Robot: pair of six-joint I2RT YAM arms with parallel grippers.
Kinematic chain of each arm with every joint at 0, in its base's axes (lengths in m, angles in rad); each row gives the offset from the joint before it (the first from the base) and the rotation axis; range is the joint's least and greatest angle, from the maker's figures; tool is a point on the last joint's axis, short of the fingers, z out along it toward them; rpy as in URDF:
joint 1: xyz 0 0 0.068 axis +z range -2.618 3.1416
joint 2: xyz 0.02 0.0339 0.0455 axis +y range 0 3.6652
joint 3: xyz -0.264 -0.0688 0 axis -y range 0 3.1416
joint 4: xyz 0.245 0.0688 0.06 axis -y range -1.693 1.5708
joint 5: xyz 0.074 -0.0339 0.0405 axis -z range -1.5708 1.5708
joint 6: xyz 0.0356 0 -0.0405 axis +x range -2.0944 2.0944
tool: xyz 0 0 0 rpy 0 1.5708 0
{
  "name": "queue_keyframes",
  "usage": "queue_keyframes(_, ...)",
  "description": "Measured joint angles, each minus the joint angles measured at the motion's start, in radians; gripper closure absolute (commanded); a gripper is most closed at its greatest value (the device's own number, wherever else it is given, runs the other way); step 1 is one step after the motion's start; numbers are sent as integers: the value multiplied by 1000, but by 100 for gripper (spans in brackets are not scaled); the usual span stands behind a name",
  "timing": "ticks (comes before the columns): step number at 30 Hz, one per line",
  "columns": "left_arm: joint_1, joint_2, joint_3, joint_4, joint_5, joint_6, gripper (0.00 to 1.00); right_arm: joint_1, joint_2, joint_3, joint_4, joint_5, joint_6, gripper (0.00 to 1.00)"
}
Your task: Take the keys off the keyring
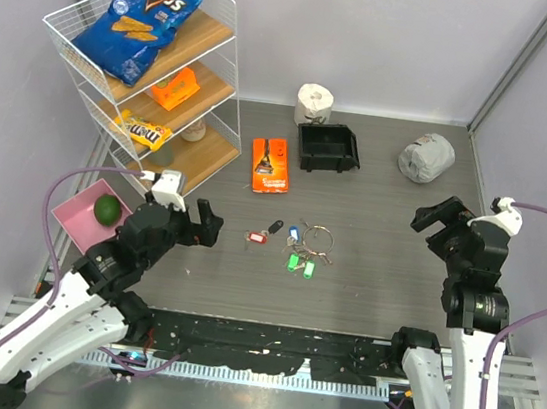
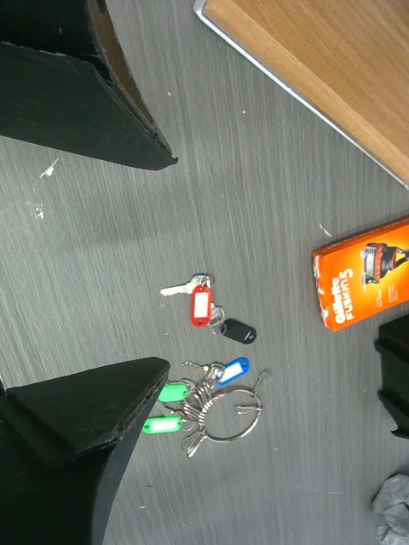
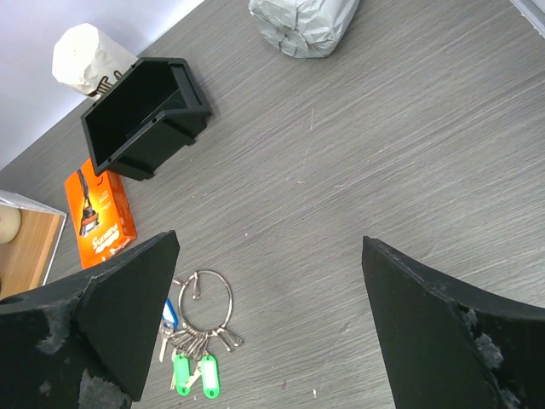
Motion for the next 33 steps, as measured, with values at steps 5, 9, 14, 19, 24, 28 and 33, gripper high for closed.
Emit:
queue_keyframes(5, 0, 28, -29, 53, 103, 37, 1, 0, -21, -35, -2, 14, 0, 5)
queue_keyframes(9, -4, 122, -48, 120, 264, 64, 2, 0, -37, -57, 0, 2, -8, 4)
queue_keyframes(14, -35, 265, -48, 170, 362, 98, 2, 0, -27, -67, 7, -58, -83, 9)
queue_keyframes(19, -42, 338, -48, 248, 405, 149, 4, 61, 35, -67, 13, -88, -142, 15)
queue_keyframes(24, -42, 444, -48, 399, 422, 172, 6, 328, 171, -66, 31, -17, -153, 20)
queue_keyframes(28, -42, 541, -50, 486, 444, 174, 6, 504, 320, -66, 66, 48, -137, 29)
queue_keyframes(33, -42, 543, -89, 578, 446, 173, 6, 629, 515, -34, 104, 117, -90, 39)
